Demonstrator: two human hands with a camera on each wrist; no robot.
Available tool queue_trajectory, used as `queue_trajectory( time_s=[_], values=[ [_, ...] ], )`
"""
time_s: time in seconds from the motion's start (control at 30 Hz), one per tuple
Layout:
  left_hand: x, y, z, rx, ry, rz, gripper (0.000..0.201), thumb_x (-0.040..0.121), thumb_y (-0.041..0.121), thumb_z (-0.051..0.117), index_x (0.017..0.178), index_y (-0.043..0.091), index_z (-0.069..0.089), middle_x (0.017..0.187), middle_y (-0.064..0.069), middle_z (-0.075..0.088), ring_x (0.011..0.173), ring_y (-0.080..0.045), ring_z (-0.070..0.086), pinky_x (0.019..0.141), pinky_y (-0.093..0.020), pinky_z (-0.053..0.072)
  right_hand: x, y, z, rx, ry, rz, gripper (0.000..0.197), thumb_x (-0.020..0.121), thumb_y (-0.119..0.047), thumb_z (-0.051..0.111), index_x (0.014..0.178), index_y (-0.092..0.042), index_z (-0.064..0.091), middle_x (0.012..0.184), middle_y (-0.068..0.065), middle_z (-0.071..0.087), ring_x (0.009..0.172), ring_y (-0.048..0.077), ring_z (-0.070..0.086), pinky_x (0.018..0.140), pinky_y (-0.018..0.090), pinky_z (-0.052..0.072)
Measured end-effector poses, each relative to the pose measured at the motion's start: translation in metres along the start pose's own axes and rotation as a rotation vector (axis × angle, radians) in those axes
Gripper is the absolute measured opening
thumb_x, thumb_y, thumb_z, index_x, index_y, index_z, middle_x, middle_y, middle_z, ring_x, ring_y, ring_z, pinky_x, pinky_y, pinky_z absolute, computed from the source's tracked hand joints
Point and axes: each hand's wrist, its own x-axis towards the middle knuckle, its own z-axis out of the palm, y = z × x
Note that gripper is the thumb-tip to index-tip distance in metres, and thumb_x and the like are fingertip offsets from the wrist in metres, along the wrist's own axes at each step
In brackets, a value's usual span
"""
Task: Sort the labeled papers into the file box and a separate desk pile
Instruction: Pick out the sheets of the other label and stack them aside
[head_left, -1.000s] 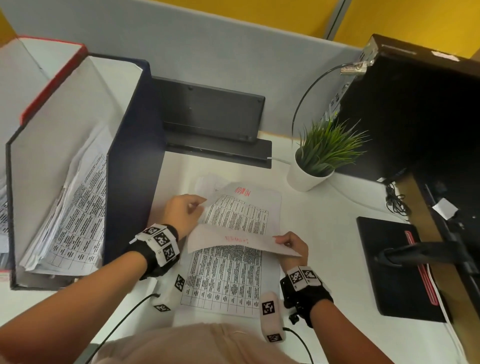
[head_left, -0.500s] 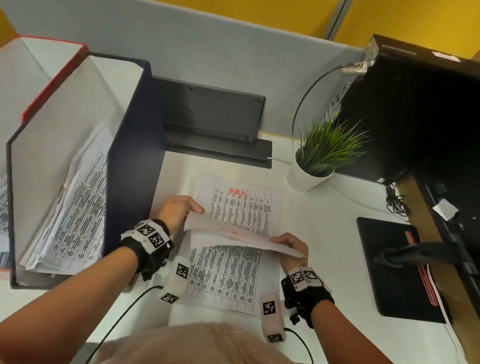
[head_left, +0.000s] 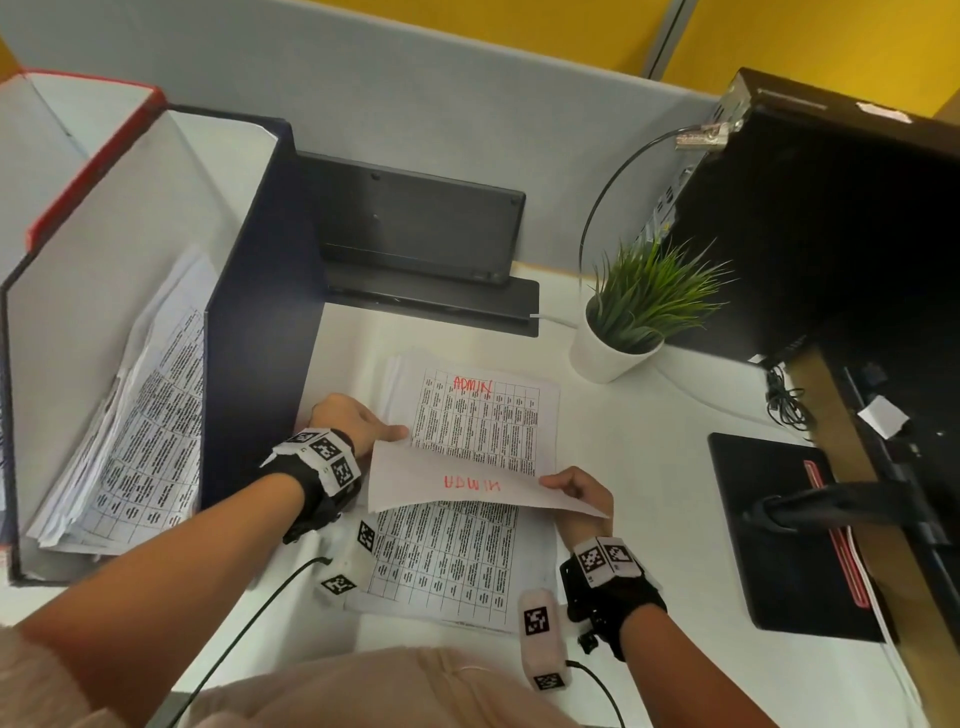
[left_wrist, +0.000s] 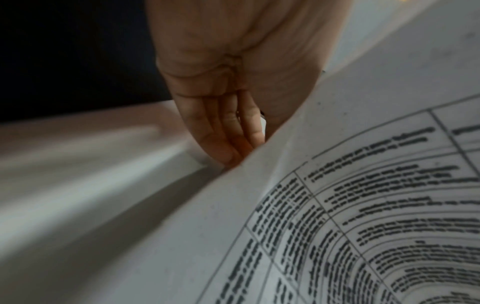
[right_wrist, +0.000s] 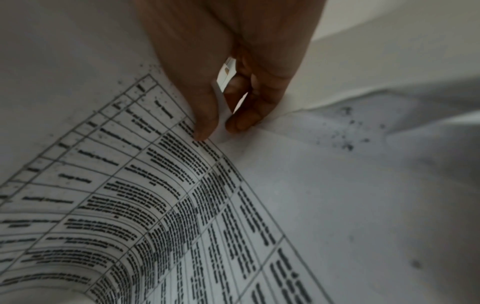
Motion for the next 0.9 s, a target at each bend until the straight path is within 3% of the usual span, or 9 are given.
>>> queue_trajectory(
  time_s=[0.17, 0.3, 0.4, 0.5, 0.57, 0.63, 0.73, 0.8, 0.9],
  values=[
    [-0.005, -0.001, 0.001, 0.012, 0.001, 0.103, 0.021, 0.073, 0.023, 0.078, 0.076, 0.004, 0.070, 0.074, -0.002, 0.065, 0.063, -0.010, 0.056, 0.048, -0.016, 0.037, 0.002, 0.003, 0.001, -0.039, 0.002, -0.034, 0.030, 0.072, 0.014, 0.067, 0.059, -0.011, 0.059, 0.066, 0.004, 0.059, 0.063, 0.013, 0.052, 0.057, 0.012, 0.045],
    [-0.010, 0.000, 0.001, 0.075, -0.028, 0.213, 0.018, 0.085, 0.015, 0.066, 0.083, -0.002, 0.070, 0.076, -0.009, 0.062, 0.066, -0.017, 0.052, 0.050, -0.017, 0.036, 0.009, 0.003, 0.000, -0.183, 0.024, -0.098, 0.034, 0.071, -0.002, 0.077, 0.053, -0.019, 0.053, 0.057, -0.005, 0.056, 0.054, 0.007, 0.050, 0.050, 0.003, 0.037],
    [-0.017, -0.001, 0.001, -0.026, 0.034, 0.345, 0.021, 0.088, 0.003, 0.058, 0.105, 0.000, 0.068, 0.096, -0.005, 0.064, 0.080, -0.014, 0.055, 0.069, -0.019, 0.043, 0.010, 0.007, -0.002, -0.123, 0.036, -0.068, 0.034, 0.072, 0.016, 0.065, 0.058, -0.014, 0.058, 0.072, 0.007, 0.062, 0.074, 0.022, 0.057, 0.068, 0.018, 0.048],
    [-0.027, -0.004, 0.004, -0.223, 0.094, 0.502, 0.025, 0.088, -0.005, 0.052, 0.107, 0.002, 0.067, 0.100, -0.007, 0.064, 0.090, -0.018, 0.058, 0.082, -0.027, 0.047, 0.012, 0.007, 0.000, -0.122, 0.047, -0.061, 0.034, 0.071, 0.015, 0.066, 0.055, -0.011, 0.052, 0.066, 0.005, 0.061, 0.072, 0.020, 0.056, 0.057, 0.010, 0.046],
    [-0.029, -0.008, 0.006, -0.340, 0.051, 0.469, 0.024, 0.089, -0.007, 0.050, 0.091, 0.008, 0.068, 0.091, -0.007, 0.067, 0.084, -0.021, 0.061, 0.077, -0.031, 0.051, 0.013, 0.002, 0.001, -0.177, 0.078, -0.070, 0.031, 0.068, 0.004, 0.076, 0.063, -0.009, 0.049, 0.063, 0.003, 0.055, 0.063, 0.018, 0.050, 0.051, 0.012, 0.040],
    [-0.027, -0.013, 0.008, -0.384, 0.007, 0.436, 0.024, 0.089, -0.007, 0.048, 0.082, 0.008, 0.065, 0.084, -0.012, 0.068, 0.077, -0.026, 0.063, 0.070, -0.038, 0.053, 0.014, 0.000, 0.001, -0.137, 0.104, -0.051, 0.040, 0.063, -0.002, 0.082, 0.086, -0.011, 0.050, 0.071, 0.003, 0.056, 0.063, 0.015, 0.051, 0.055, 0.018, 0.044],
    [-0.024, -0.017, 0.006, -0.390, -0.072, 0.427, 0.023, 0.090, -0.008, 0.044, 0.086, 0.002, 0.065, 0.084, -0.013, 0.070, 0.077, -0.022, 0.066, 0.070, -0.036, 0.056, 0.013, -0.004, -0.002, 0.007, 0.040, -0.083, 0.056, 0.064, 0.007, 0.078, 0.104, -0.021, 0.049, 0.077, -0.006, 0.060, 0.065, 0.000, 0.057, 0.054, 0.006, 0.046],
    [-0.021, -0.017, 0.005, -0.411, -0.145, 0.388, 0.035, 0.090, -0.007, 0.042, 0.073, 0.014, 0.065, 0.070, -0.002, 0.066, 0.066, -0.015, 0.061, 0.060, -0.024, 0.049, 0.014, -0.002, -0.003, 0.002, -0.031, -0.094, 0.041, 0.067, 0.008, 0.076, 0.090, -0.022, 0.058, 0.082, -0.007, 0.063, 0.071, -0.003, 0.058, 0.062, 0.008, 0.048],
    [-0.013, -0.012, 0.003, -0.524, -0.210, 0.212, 0.031, 0.088, 0.000, 0.043, 0.068, 0.012, 0.062, 0.076, -0.015, 0.055, 0.068, -0.022, 0.047, 0.063, -0.031, 0.038, 0.013, -0.003, -0.003, -0.077, -0.036, -0.009, 0.029, 0.074, 0.005, 0.070, 0.063, -0.020, 0.061, 0.066, -0.006, 0.062, 0.062, 0.006, 0.056, 0.065, 0.022, 0.047]
  ],
)
